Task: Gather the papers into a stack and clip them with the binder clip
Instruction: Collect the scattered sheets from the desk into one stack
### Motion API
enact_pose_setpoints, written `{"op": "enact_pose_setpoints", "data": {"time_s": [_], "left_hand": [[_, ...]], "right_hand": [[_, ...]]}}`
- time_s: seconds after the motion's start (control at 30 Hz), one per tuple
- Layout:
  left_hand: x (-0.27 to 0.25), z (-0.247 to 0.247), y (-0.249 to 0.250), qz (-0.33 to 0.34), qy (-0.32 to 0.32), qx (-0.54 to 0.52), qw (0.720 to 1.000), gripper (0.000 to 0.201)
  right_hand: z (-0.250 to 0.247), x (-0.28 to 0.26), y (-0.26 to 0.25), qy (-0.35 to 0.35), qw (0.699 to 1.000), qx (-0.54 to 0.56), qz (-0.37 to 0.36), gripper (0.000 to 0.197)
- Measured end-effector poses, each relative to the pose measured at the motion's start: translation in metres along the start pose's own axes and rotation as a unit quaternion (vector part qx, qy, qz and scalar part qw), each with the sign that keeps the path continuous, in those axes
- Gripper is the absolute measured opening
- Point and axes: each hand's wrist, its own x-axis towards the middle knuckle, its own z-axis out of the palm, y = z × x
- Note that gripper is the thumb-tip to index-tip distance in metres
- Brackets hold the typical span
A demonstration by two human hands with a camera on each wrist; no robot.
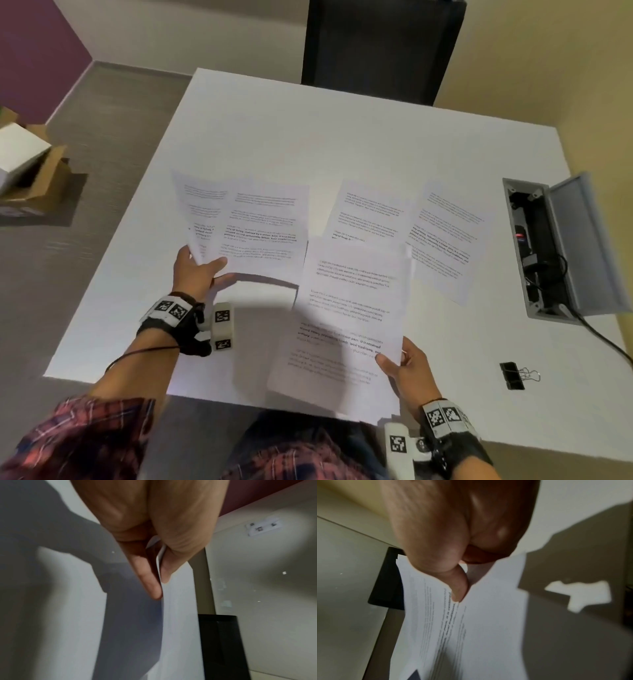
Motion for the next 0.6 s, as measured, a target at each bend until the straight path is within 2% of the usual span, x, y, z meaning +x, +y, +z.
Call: {"op": "enact_pose_setpoints", "data": {"time_s": [0.17,0.3,0.47,0.57,0.6], "left_hand": [[-0.028,0.022,0.041,0.063,-0.011,-0.005,0.998,0.057],[-0.056,0.047,0.053,0.074,-0.084,-0.03,0.993,0.057],[-0.089,0.07,0.017,0.021,-0.175,0.017,0.984,0.05],[-0.1,0.074,-0.022,-0.041,-0.194,0.08,0.977,0.054],[-0.102,0.076,-0.035,-0.06,-0.19,0.102,0.975,0.055]], "right_hand": [[-0.002,0.021,0.001,0.037,0.999,0.015,0.037,0.033],[-0.003,0.037,0.003,0.028,0.997,-0.017,0.063,0.033],[-0.003,0.046,0.006,0.033,0.991,-0.094,0.089,0.025],[-0.003,0.04,-0.001,0.033,0.988,-0.099,0.11,0.009],[-0.002,0.039,-0.003,0.038,0.988,-0.09,0.117,0.013]]}}
